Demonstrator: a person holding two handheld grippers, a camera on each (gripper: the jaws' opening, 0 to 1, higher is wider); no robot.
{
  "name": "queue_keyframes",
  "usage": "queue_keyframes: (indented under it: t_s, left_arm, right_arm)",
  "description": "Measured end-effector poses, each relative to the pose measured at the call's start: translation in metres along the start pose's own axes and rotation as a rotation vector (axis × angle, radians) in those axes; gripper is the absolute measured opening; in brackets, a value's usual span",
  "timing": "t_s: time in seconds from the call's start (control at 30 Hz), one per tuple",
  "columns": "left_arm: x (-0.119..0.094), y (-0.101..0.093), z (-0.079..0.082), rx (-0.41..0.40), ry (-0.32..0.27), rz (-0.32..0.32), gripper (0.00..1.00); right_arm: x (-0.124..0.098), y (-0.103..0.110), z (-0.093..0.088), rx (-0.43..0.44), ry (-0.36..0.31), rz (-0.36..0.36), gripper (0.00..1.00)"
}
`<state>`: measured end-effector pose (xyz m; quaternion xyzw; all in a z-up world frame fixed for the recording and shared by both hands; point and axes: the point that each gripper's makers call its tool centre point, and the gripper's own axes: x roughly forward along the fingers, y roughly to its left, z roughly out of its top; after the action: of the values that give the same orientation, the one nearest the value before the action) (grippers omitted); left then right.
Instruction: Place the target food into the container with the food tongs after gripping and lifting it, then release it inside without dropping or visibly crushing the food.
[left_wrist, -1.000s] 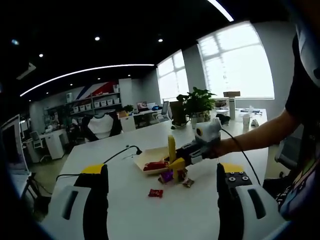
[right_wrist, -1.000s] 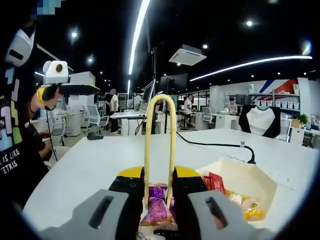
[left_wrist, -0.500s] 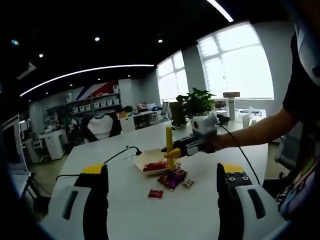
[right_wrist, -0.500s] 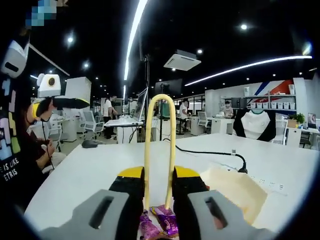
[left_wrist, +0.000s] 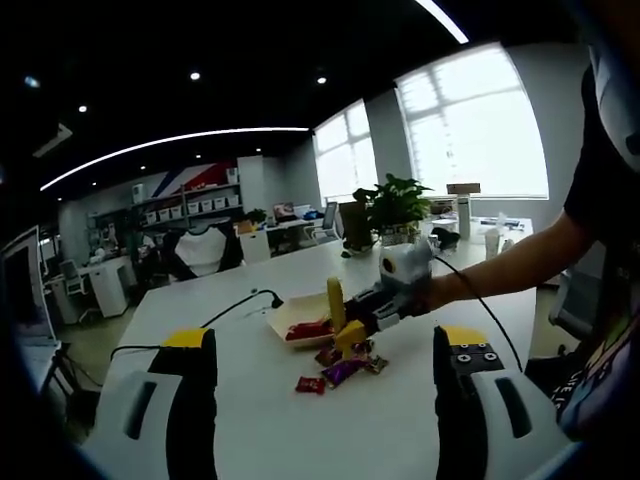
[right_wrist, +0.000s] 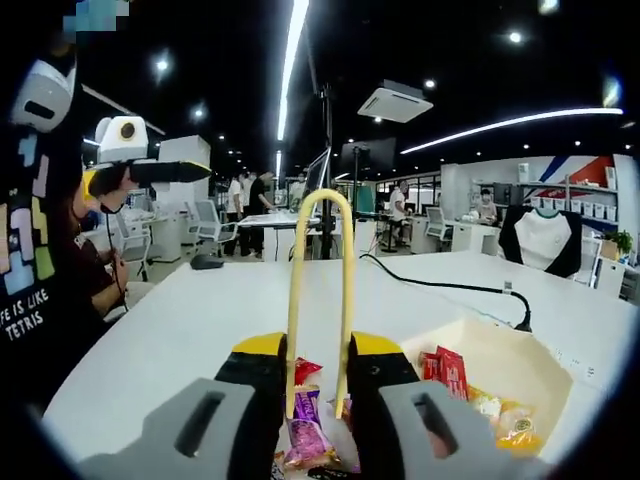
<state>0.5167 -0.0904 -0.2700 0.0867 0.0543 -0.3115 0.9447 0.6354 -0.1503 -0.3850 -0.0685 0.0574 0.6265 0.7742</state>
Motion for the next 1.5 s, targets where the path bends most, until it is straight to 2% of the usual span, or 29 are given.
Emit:
queue_keyframes:
  t_s: [0.2, 0.57, 0.77, 0.8, 1.0, 1.1, 1.17, 1.27, 1.4, 1.43, 1.5]
  left_arm:
    - [-0.002, 0.005, -0.003, 0.002, 0.007, 0.006, 0.95]
    - [0.002, 0.010, -0.005, -0.003, 0.011, 0.008, 0.95]
    - [0.006, 0.010, -0.007, -0.007, 0.012, 0.001, 0.95]
    - [0.007, 0.009, -0.007, -0.008, 0.011, -0.001, 0.95]
    - [0.011, 0.009, -0.008, -0.009, 0.015, -0.009, 0.95]
    - [0.012, 0.008, -0.008, -0.006, 0.017, -0.014, 0.95]
    - [0.013, 0.009, -0.008, -0.005, 0.018, -0.017, 0.95]
    - [0.015, 0.008, -0.008, -0.006, 0.019, -0.019, 0.94]
    - [0.016, 0.007, -0.007, -0.008, 0.016, -0.024, 0.94]
    - [0.016, 0.007, -0.007, -0.008, 0.015, -0.025, 0.94]
    - [0.017, 0.006, -0.007, -0.009, 0.014, -0.027, 0.94]
  right_arm:
    - [0.005, 0.003, -0.010, 0.017, 0.006, 0.022, 0.20]
    - [0.004, 0.009, -0.025, 0.005, 0.026, 0.018, 0.20]
    - [0.003, 0.014, -0.025, -0.003, 0.051, -0.023, 0.16]
    - [0.003, 0.014, -0.024, -0.036, 0.050, -0.040, 0.16]
    - [-0.001, 0.008, -0.025, 0.023, 0.025, -0.115, 0.15]
    - [-0.002, 0.007, -0.018, 0.062, -0.025, -0.136, 0.16]
    - [-0.002, 0.008, -0.016, 0.055, -0.025, -0.139, 0.16]
    - [-0.005, 0.001, 0.002, 0.064, -0.079, -0.183, 0.16]
    - [-0.007, -0.003, 0.015, 0.058, -0.099, -0.193, 0.16]
    - [-0.008, -0.004, 0.021, 0.020, -0.108, -0.204, 0.16]
    - [-0.009, -0.006, 0.024, 0.035, -0.103, -0.207, 0.16]
